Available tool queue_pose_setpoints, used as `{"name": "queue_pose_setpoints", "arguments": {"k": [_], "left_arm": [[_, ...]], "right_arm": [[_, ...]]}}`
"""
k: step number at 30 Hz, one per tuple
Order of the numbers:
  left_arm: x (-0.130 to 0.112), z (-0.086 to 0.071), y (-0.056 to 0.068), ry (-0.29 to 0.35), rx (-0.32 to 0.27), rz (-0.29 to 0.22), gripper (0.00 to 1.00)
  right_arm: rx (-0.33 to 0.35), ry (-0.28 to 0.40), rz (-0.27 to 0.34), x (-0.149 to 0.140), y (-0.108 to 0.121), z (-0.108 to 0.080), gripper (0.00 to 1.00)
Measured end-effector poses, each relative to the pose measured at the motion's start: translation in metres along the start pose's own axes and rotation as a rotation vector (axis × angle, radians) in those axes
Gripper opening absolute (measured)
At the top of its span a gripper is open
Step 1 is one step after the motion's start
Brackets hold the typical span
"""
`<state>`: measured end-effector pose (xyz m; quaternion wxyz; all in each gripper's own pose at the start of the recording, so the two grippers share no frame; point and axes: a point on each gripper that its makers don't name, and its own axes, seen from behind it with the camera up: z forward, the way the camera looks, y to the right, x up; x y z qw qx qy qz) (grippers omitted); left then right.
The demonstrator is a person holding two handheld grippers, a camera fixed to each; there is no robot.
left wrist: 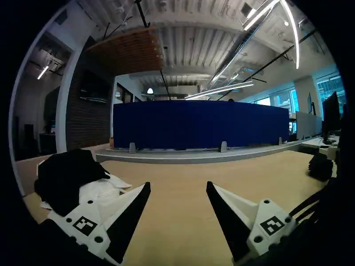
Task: Fold towel
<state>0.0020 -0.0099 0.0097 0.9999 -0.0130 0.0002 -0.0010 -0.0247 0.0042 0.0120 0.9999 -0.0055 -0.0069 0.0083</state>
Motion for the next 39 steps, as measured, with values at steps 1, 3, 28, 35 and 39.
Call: {"name": "queue_pose_setpoints", "arguments": {"k": [1, 3, 28, 35, 39], "left_arm": [[-0.0001, 0.0, 0.0, 0.0, 0.0, 0.0, 0.93], [-0.0002, 0.0, 0.0, 0.0, 0.0, 0.0, 0.93], [-0.0001, -0.0005, 0.0, 0.0, 0.0, 0.0, 0.93], [0.0, 0.0, 0.0003, 0.0, 0.0, 0.0, 0.93], [0.0002, -0.0002, 0.0006, 0.0, 0.0, 0.0, 0.93]], "right_arm": [[-0.001, 0.0, -0.003, -0.0004, 0.0001, 0.0, 1.0], [-0.002, 0.001, -0.01, -0.0014, -0.0001, -0.0003, 1.0], [0.005, 0.024, -0.03, -0.003, -0.0031, -0.0065, 1.0], [0.005, 0.024, -0.031, -0.0032, -0.0022, -0.0068, 1.0], [0.004, 0.024, -0.03, -0.0045, -0.0023, -0.0069, 1.0]]}}
